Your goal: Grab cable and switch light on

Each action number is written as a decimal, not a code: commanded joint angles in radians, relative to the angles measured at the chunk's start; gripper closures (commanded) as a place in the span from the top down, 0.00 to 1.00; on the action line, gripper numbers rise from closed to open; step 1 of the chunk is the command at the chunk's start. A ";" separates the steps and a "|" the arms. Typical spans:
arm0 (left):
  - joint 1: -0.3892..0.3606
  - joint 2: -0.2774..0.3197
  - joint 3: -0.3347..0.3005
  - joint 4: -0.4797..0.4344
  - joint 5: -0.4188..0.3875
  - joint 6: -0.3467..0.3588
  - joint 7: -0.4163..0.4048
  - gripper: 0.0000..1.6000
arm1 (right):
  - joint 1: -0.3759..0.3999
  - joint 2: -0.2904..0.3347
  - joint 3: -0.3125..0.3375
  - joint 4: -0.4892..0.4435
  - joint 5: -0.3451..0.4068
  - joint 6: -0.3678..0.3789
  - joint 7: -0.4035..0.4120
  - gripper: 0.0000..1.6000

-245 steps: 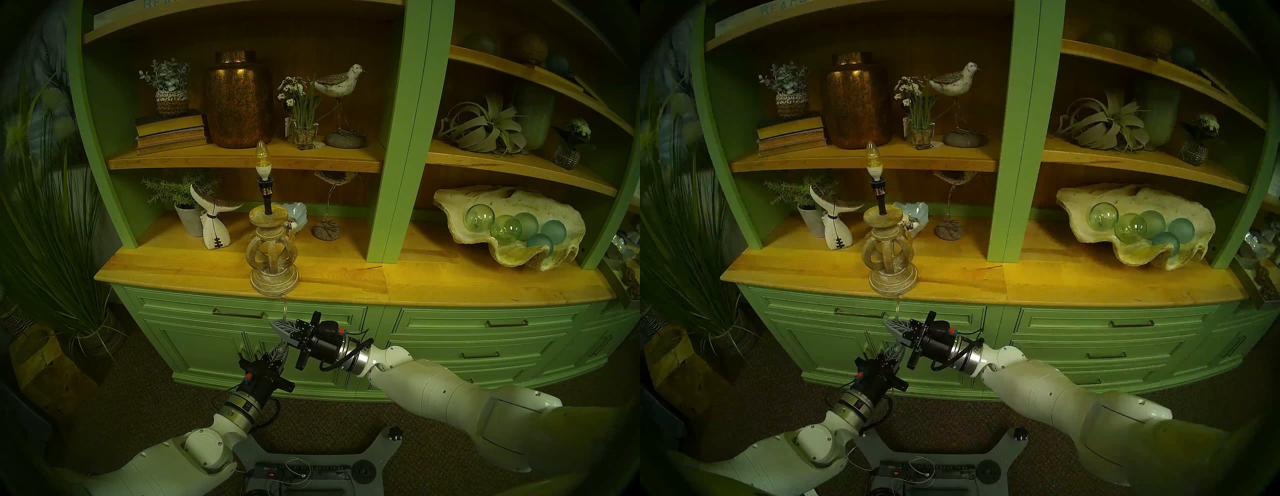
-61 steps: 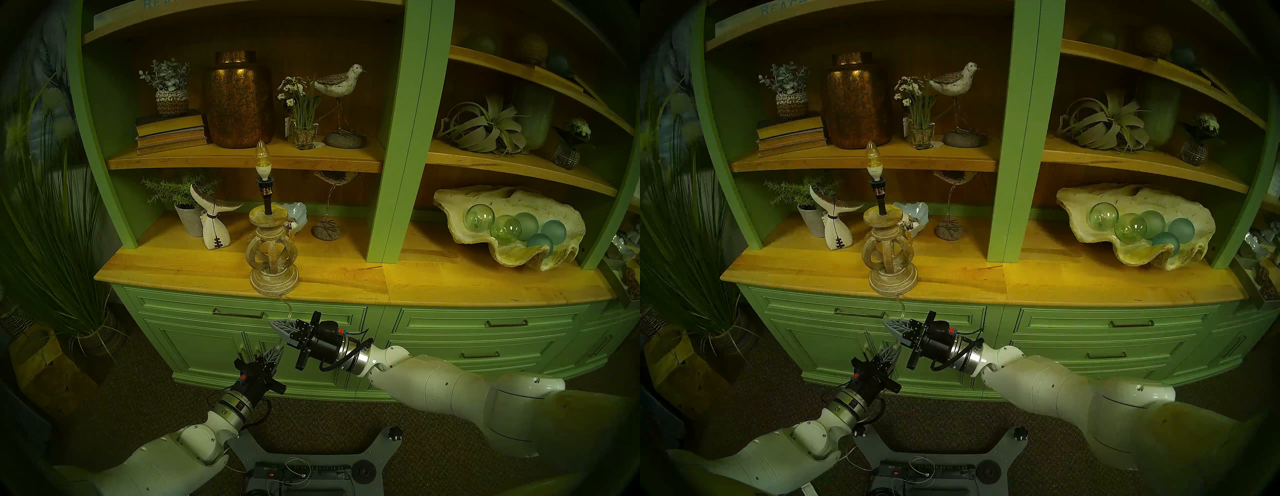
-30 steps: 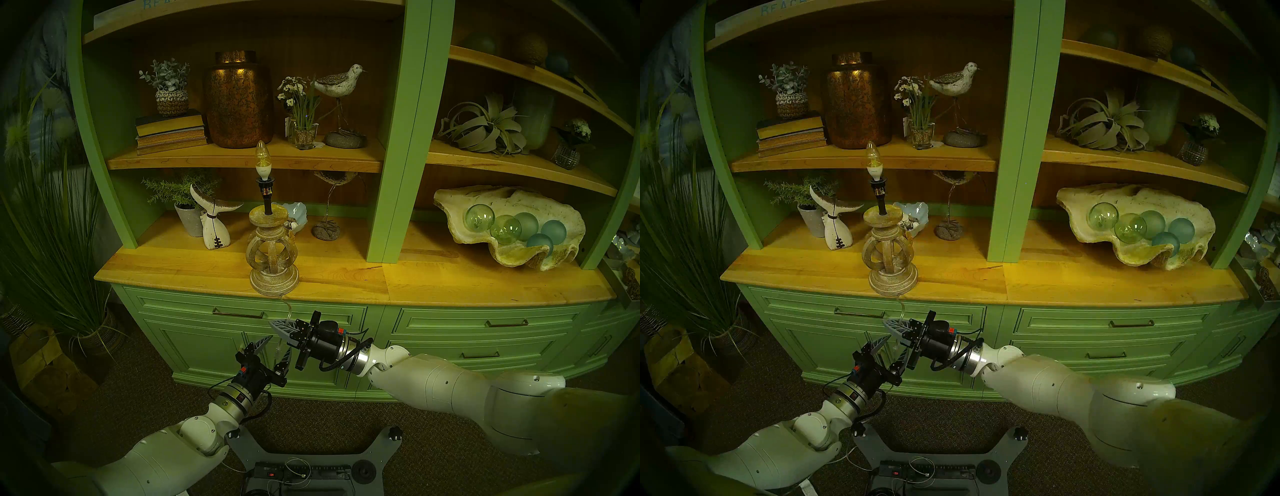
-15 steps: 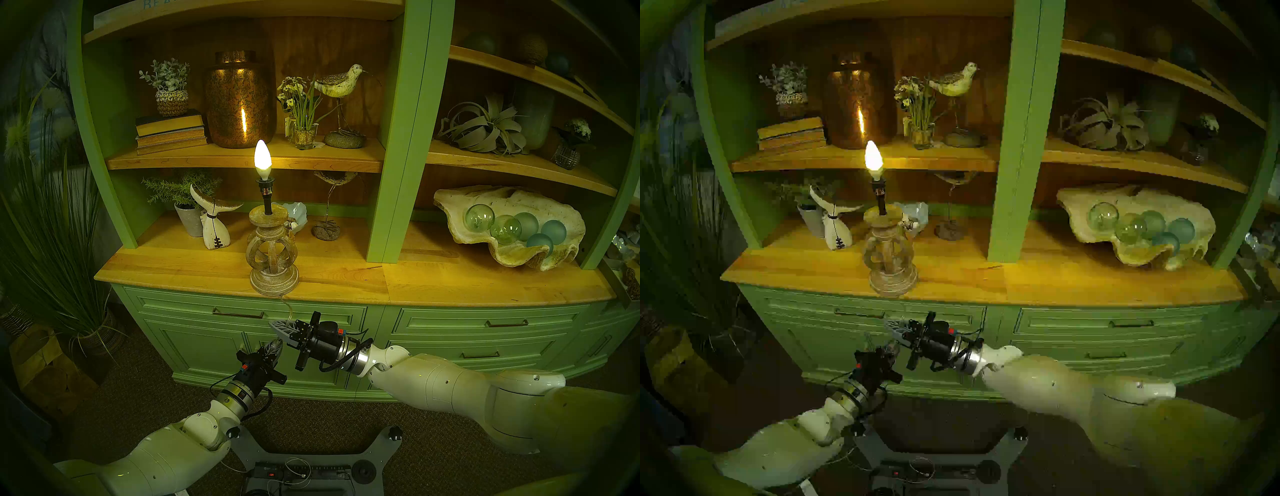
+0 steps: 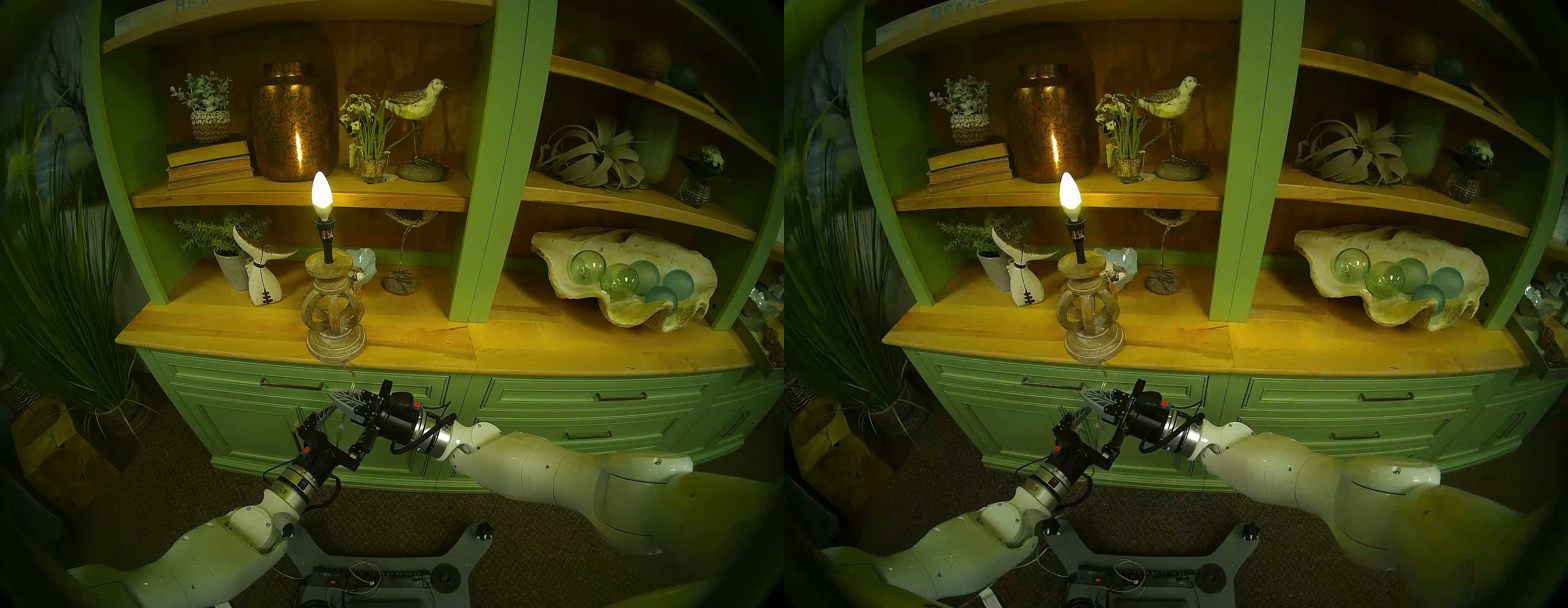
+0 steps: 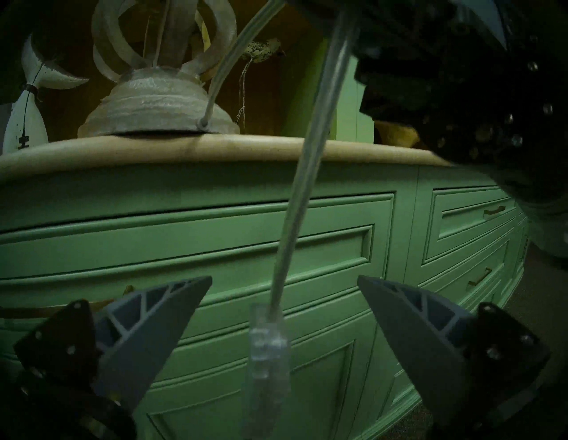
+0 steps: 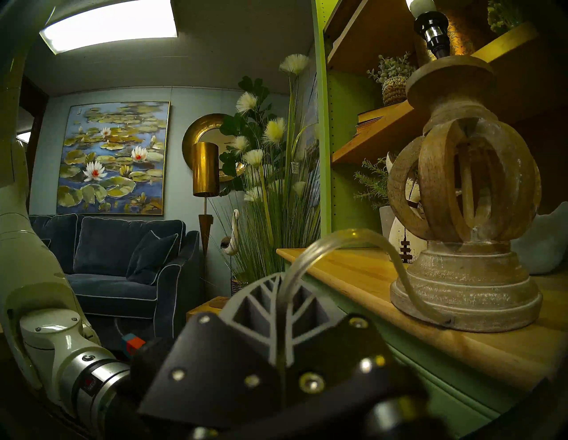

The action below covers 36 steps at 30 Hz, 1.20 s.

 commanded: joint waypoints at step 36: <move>0.367 0.154 -0.182 -0.066 -0.140 -0.225 0.075 1.00 | 0.044 0.000 -0.024 -0.014 0.035 -0.012 0.096 0.00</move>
